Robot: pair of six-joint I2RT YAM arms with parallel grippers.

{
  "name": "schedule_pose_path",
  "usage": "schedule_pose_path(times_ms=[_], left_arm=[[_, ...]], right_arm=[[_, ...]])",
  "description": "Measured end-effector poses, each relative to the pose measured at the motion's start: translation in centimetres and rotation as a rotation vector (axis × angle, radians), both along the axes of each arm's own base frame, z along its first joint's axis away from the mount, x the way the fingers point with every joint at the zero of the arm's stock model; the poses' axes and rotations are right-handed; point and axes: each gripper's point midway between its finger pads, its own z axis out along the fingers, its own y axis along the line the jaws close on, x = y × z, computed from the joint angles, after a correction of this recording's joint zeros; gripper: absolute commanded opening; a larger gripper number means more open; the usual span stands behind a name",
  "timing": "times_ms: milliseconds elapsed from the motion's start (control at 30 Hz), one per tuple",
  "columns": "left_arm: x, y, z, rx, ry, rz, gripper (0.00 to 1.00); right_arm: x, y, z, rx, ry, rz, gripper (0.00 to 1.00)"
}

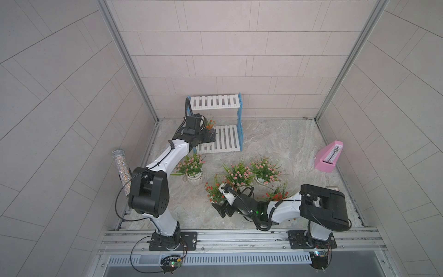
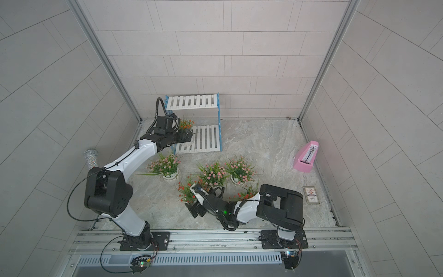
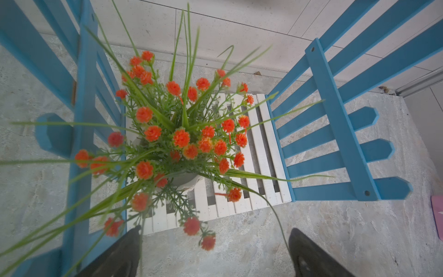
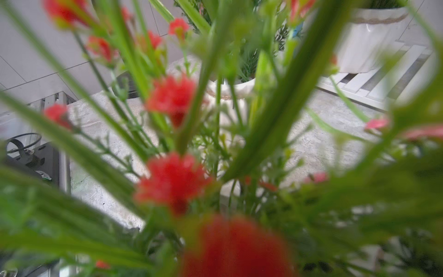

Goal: Place the baby's breath potted plants on the rack by color
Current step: Pick up the baby's breath potted plant from the center of the board.

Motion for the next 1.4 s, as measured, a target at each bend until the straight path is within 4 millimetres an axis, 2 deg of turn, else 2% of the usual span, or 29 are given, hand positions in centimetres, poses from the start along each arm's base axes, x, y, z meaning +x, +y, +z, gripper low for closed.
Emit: schedule_pose_path(times_ms=[100, 233, 267, 367, 400, 733, 867, 1000, 1133, 1400], left_arm=[[0.1, 0.0, 0.0, -0.001, -0.002, 0.001, 1.00], [0.1, 0.0, 0.0, -0.006, -0.003, 0.000, 1.00], [0.1, 0.0, 0.0, -0.007, -0.004, 0.001, 1.00], [0.0, -0.1, -0.1, -0.008, 0.000, -0.001, 1.00], [0.0, -0.1, -0.2, -0.008, 0.001, -0.001, 1.00], [-0.1, -0.1, -0.3, -0.010, 0.005, -0.003, 1.00], [-0.1, -0.1, -0.3, -0.011, 0.005, -0.003, 1.00], [-0.1, -0.1, -0.3, -0.012, 0.005, -0.004, 1.00], [-0.1, -0.2, -0.3, -0.014, 0.005, -0.005, 1.00], [-0.4, -0.1, 1.0, -0.018, -0.018, -0.006, 1.00]], right_arm=[[0.5, 0.9, 0.5, 0.019, -0.018, -0.003, 0.99], [0.9, 1.3, 0.9, 0.019, -0.038, -0.005, 0.86], [0.9, 1.3, 1.0, 0.018, -0.039, -0.003, 0.86], [0.9, 1.3, 0.9, 0.011, -0.041, -0.004, 0.99], [0.9, 1.2, 0.8, 0.004, -0.044, -0.004, 1.00], [1.0, 0.9, -0.7, -0.044, -0.038, -0.018, 0.99], [1.1, 1.1, -1.3, -0.066, -0.038, -0.014, 0.91], [1.3, 1.5, -0.4, -0.038, -0.049, -0.021, 0.80], [1.4, 1.2, -0.4, -0.046, -0.054, -0.028, 0.72], [0.1, 0.4, 0.5, -0.096, -0.074, -0.005, 0.71]])
